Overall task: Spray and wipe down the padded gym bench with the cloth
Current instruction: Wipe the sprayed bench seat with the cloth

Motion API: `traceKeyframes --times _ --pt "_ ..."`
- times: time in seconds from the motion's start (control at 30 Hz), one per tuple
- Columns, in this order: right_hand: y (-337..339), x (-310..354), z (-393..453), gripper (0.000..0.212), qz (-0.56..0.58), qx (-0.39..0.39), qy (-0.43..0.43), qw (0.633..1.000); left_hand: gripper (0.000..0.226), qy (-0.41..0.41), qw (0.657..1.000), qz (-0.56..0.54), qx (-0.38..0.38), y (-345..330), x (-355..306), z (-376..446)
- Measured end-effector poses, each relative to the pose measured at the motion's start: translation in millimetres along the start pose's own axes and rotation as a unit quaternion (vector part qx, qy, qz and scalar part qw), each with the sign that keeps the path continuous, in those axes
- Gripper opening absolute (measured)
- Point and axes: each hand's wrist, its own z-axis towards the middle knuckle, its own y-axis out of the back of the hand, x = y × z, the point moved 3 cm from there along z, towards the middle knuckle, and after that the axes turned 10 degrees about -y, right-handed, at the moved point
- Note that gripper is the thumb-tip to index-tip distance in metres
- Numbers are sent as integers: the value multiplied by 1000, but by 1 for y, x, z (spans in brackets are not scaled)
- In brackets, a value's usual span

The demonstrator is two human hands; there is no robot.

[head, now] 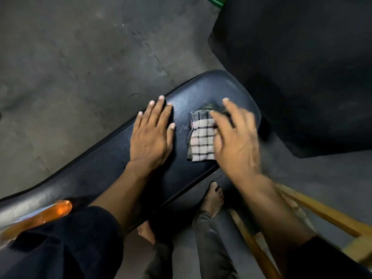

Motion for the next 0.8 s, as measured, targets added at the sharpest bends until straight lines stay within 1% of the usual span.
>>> traceKeyframes --times 0.03,0.07,0.13,0.2,0.27,0.33,0.4,0.43,0.5,0.57,0.63,0.7,0.8 --pt "-5 3 -5 47 -13 24 14 1000 56 4 1000 6 0 -2 2 1" --pt "-12 8 -11 49 -30 62 20 997 56 6 1000 12 -1 -4 4 1" --pt "-29 18 -23 62 -77 147 23 986 57 4 1000 23 -4 -7 7 -1" --pt "-42 18 -24 71 -103 177 31 978 59 0 999 37 -8 -9 7 0" --pt "-49 11 -11 74 -101 163 30 981 60 -3 999 47 -13 -12 7 1" --pt "-50 3 13 76 -96 136 4 986 60 -4 998 55 -15 -13 8 1" --pt "-51 0 40 76 -95 124 -24 988 61 -5 998 63 -15 -16 10 1" --pt "-52 3 50 75 -99 123 -24 987 61 -7 998 66 -15 -17 12 1" --pt "-59 18 60 69 -105 136 12 985 61 -7 998 68 -12 -19 14 2" --pt "-65 34 53 64 -97 155 69 981 61 -3 998 63 -7 -19 14 3" --pt "-67 40 29 60 -85 160 91 979 61 1 999 54 4 -18 14 2" --pt "-66 32 2 61 -79 156 79 981 61 3 999 52 13 -17 11 4" --pt "-57 11 -17 65 -106 148 51 982 61 8 999 43 13 -13 9 7"
